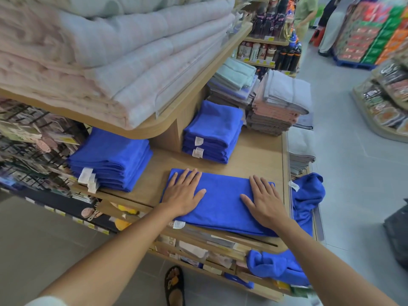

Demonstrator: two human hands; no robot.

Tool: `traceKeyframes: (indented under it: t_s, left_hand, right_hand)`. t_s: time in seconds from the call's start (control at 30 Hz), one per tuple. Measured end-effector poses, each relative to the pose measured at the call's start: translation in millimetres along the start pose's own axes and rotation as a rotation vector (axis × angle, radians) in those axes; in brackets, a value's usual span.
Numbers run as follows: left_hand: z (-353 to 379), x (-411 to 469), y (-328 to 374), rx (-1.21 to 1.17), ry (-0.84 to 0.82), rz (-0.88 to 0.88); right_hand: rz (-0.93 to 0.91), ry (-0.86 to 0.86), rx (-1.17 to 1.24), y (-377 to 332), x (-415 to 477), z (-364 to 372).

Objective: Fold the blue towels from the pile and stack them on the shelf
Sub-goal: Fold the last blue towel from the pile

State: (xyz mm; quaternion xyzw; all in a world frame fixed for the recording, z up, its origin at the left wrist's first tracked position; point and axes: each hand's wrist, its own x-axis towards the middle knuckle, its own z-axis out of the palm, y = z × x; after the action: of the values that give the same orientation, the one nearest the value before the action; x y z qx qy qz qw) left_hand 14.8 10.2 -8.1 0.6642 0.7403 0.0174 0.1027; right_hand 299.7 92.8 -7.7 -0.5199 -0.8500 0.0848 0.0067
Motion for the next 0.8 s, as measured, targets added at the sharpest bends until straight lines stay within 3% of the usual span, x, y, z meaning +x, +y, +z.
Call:
traceKeyframes:
  t_s: [0.23, 0.37, 0.57, 0.7, 0.8]
  left_hand:
    - [-59.4, 32.6, -42.6, 0.044, -0.066, -0.061]
    - [-70.4, 43.9, -51.0, 0.017, -0.053, -0.047]
    - [-62.3, 36.6, -53.6, -0.001, -0.003, -0.076]
    - [-31.4, 0.6, 1.4, -0.074, 0.189, 0.014]
    - [9.7, -41.4, 54.5, -0.073, 0.131, 0.106]
  right_hand:
    - [0.016, -0.189, -0.138, 24.8, 46.6, -55.6]
    - [-0.043, -0.306, -0.098, 27.1, 60.0, -71.1]
    - [0.075, -0.355, -0.004, 30.8, 49.9, -77.5]
    - [0.163, -0.21, 0.065, 16.4, 24.5, -66.6]
    - [0.275, -0.093, 0.257, 0.0, -10.2, -50.4]
